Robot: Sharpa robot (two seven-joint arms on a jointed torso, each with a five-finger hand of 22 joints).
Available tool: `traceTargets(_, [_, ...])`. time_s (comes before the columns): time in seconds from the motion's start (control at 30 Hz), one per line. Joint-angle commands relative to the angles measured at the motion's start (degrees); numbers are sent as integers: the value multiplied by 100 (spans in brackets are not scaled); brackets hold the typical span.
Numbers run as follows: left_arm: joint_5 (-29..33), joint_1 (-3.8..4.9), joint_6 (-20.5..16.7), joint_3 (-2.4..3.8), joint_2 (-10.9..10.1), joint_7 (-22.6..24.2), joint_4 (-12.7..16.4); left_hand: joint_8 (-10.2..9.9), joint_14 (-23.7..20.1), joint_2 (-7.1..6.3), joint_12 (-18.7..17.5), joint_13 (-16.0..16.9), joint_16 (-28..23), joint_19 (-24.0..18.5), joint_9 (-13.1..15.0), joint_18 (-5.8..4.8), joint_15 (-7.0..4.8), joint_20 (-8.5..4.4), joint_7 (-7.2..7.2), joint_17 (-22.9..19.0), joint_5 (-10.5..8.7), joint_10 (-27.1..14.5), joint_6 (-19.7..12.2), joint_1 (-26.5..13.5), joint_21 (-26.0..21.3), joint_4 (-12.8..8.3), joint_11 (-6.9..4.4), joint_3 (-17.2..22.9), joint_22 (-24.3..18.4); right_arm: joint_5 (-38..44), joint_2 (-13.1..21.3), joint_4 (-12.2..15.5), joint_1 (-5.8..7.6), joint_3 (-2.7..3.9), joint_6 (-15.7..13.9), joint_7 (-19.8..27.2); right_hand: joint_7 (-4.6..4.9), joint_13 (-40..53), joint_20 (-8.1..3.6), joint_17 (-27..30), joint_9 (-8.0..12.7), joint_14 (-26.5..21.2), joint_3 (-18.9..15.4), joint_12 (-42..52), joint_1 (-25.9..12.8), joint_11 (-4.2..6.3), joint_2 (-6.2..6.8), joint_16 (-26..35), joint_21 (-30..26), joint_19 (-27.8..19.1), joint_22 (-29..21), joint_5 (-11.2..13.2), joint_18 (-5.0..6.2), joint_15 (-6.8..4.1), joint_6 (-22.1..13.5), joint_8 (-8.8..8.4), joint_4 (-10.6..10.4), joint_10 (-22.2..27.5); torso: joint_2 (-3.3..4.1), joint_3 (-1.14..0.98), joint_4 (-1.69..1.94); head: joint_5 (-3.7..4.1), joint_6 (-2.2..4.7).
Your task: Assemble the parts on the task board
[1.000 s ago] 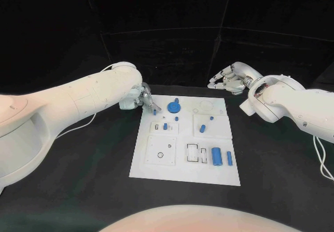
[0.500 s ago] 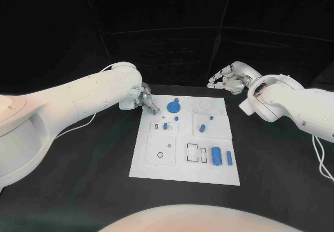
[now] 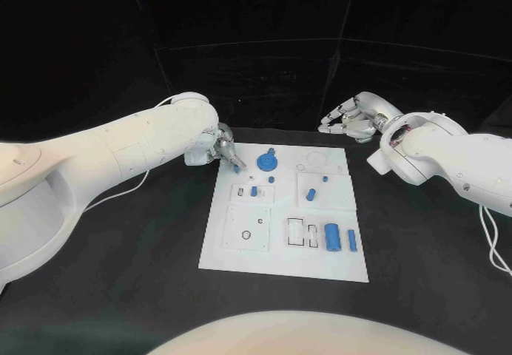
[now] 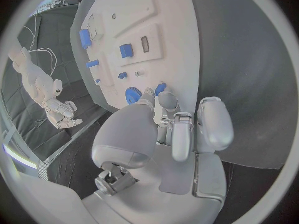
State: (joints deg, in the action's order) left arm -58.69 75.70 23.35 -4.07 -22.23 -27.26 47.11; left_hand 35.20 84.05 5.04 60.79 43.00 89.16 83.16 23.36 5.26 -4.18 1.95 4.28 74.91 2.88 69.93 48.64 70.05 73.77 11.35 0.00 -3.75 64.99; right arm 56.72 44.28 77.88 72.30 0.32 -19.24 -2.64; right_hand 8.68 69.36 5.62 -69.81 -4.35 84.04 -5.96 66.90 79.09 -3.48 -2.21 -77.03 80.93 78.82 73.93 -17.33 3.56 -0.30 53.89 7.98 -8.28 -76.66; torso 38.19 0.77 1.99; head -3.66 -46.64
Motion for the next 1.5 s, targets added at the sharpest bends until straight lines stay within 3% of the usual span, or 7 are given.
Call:
traceTargets(0.03, [142,8,-92,4,3,118,-13,59,565,77,6,-5,16,12,27,-36,-14,-26,-24,1387,-17,18,42,147,-39,-89,-42,62,-2,-8,-7,1,11,4,-13,24,-6,5,-5,1,4,194,5,-3,21,-3,-27,27,-38,-20,-2,-33,34,-51,-30,32,-24,20,-1,-5,3,6,0])
traceTargets(0.2, [260,8,-113,4,-7,87,-22,62,562,509,-68,-52,7,1,42,-22,-81,-81,-91,1371,2,-55,-138,1031,-75,-744,-117,836,-41,-2,-9,3,11,4,24,-7,-2,7,-10,-4,4,199,43,1,119,0,-46,29,-40,-12,1,-291,33,-54,-37,39,13,25,2,0,-3,-1,7])
traceTargets(0.33, [300,8,-42,4,-17,64,-23,156,560,404,-136,-136,2,0,82,-29,-13,-40,3,1363,54,-73,-253,1019,-91,-1123,-62,1563,-45,7,-4,7,11,4,43,-27,0,6,-10,-2,5,200,54,1,140,-2,-48,34,-46,-12,-3,-408,34,-53,-38,44,11,28,-2,-1,-6,0,-4])
traceTargets(0.5, [316,9,-61,4,-35,100,-9,385,559,85,-125,-207,-2,3,165,-22,15,0,31,1353,42,-35,-338,356,-104,-1415,-22,2742,-34,12,1,12,12,4,59,-42,0,6,-10,-3,5,201,61,3,152,-1,-47,34,-46,-10,-2,-447,33,-54,-38,46,14,29,-2,-4,3,9,-3])
traceTargets(0.73, [597,26,-401,5,-228,126,247,570,549,-112,-66,-209,-25,-19,228,-7,11,2,8,1307,41,7,-391,-75,-175,-1517,-35,3404,-112,14,10,13,12,4,81,-57,0,2,-10,3,5,200,64,-2,158,-1,-45,38,-47,-10,-2,-467,33,-54,-37,48,15,32,-7,-1,12,10,23])
traceTargets(1.17, [758,65,-1339,0,-1088,-216,1739,794,549,-312,120,-36,-27,5,294,-14,-19,-22,-39,1298,49,141,-397,-390,-160,-1584,-65,3916,-69,14,41,12,12,4,92,-72,1,-12,-11,23,6,196,75,-16,175,-1,-36,56,-59,-18,-17,-559,37,-54,-38,53,12,43,-14,7,54,-27,35])
traceTargets(1.5, [413,-88,-1796,-44,-1489,-228,2610,870,554,-371,153,-12,-14,23,312,-22,-33,-33,-58,1322,48,171,-385,-485,-131,-1567,-81,4056,-22,14,45,13,12,4,93,-61,1,-17,-11,28,7,195,79,-21,179,-1,-33,60,-63,-22,-23,-584,38,-55,-39,53,12,47,-19,9,41,-45,47])
